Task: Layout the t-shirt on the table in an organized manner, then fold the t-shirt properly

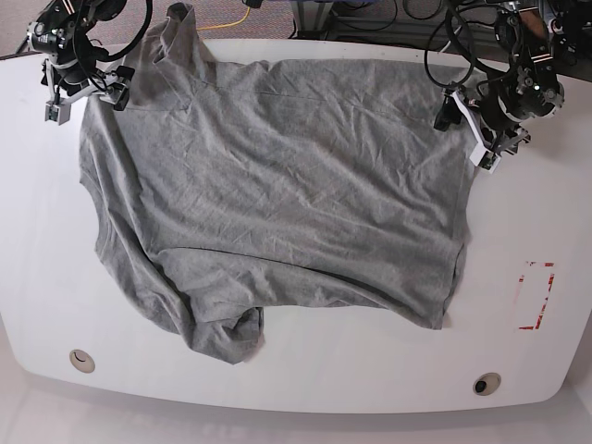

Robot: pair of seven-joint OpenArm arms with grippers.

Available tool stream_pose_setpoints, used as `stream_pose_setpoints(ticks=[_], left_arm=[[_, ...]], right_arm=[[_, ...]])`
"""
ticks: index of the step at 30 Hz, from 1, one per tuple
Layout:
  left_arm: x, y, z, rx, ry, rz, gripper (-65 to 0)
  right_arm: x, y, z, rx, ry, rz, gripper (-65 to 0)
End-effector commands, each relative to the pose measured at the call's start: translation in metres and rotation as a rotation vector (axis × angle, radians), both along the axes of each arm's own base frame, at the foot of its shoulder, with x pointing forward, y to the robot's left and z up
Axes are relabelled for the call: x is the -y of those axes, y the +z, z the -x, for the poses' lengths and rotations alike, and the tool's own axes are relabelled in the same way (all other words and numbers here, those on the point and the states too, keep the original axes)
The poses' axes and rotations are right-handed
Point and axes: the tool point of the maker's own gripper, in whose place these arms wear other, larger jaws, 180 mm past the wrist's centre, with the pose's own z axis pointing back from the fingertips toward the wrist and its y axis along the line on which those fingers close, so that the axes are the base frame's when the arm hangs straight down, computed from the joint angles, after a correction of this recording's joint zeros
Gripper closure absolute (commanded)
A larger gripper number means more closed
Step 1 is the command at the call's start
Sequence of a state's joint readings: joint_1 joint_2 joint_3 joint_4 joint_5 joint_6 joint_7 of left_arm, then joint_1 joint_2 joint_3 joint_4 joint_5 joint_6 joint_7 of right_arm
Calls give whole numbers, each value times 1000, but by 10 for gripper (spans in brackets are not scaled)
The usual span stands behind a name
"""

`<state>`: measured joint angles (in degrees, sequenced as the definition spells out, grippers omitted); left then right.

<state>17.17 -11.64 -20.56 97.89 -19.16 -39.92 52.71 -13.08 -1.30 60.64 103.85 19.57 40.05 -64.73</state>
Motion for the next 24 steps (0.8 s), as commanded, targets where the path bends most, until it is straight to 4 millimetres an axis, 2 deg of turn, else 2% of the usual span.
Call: stream_pose_setpoints(ticks=[1,10,13,17,20,24], left_arm=[[-1,9,-7,37,-6,1,-440],[-1,9,-7,38,-5,0,-422],[-2,9,-7,39,-4,0,-346],[-2,10,-7,39,-3,-1,-190],[-3,9,-7,39,-3,-2,-115],[-2,10,-7,40,-4,-2,-63]], right_arm=[[6,10,-6,35,2,25,-599],[6,10,-6,34,2,25,-599],[6,10,-6,35,2,24,-599],[6,10,-6,35,2,24,-599],[6,10,-6,35,2,24,-599],[6,10,-6,35,2,24,-599]])
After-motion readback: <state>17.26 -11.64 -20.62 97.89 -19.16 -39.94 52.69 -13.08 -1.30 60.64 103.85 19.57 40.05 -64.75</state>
